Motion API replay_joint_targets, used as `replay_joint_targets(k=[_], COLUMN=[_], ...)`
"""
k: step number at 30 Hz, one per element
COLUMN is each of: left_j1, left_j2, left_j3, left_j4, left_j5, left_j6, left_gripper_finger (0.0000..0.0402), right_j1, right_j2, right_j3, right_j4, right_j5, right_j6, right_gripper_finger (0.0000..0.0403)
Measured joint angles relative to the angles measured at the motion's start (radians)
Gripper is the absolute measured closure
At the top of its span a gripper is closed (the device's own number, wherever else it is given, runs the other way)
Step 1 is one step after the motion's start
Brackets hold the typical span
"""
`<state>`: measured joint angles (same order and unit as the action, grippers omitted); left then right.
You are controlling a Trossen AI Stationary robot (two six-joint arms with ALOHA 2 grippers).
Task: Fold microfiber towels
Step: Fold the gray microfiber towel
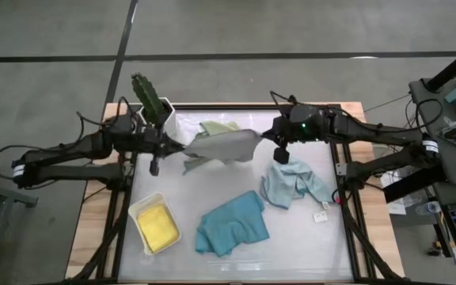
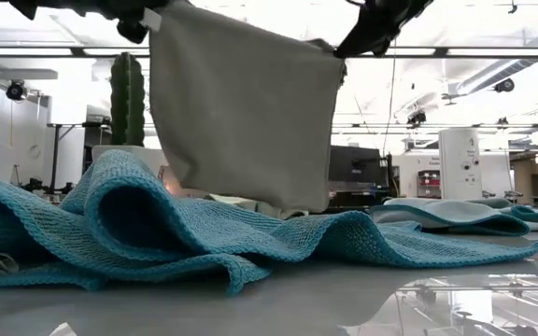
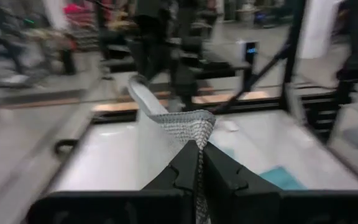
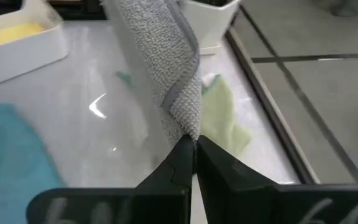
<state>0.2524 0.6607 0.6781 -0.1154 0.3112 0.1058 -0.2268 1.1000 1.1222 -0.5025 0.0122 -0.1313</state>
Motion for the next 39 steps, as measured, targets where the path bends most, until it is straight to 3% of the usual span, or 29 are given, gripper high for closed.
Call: replay_joint_targets(k=[7, 13, 20, 29, 34, 39], left_j1=[-0.071, -0.19, -0.339, -0.442, -0.451, -0.452], left_j2=[0.044, 0.161, 0.369, 0.682, 0.816, 0.883], left_j3=[-0.116, -0.203, -0.229, -0.226, -0.208, -0.188], left_j4=[0.017, 0.231, 0.54, 0.802, 0.839, 0.84], left_j5=[0.057, 0.058, 0.058, 0.044, 0.039, 0.039], left_j6=[-0.074, -0.171, -0.232, -0.339, -0.385, -0.391], left_gripper_finger=[0.0401, 0.0401, 0.0401, 0.0399, 0.0374, 0.0321], right_j1=[0.098, 0.188, 0.286, 0.394, 0.433, 0.441], right_j2=[0.0, 0.0, 0.001, 0.002, 0.002, 0.002], right_j3=[-0.057, -0.14, -0.212, -0.28, -0.3, -0.302], right_j4=[-0.056, -0.081, -0.084, -0.064, -0.06, -0.061], right_j5=[-0.077, -0.125, -0.234, -0.258, -0.26, -0.293], right_j6=[0.048, 0.137, 0.241, 0.377, 0.429, 0.491], right_gripper_finger=[0.0394, 0.0394, 0.0394, 0.0394, 0.0392, 0.0368])
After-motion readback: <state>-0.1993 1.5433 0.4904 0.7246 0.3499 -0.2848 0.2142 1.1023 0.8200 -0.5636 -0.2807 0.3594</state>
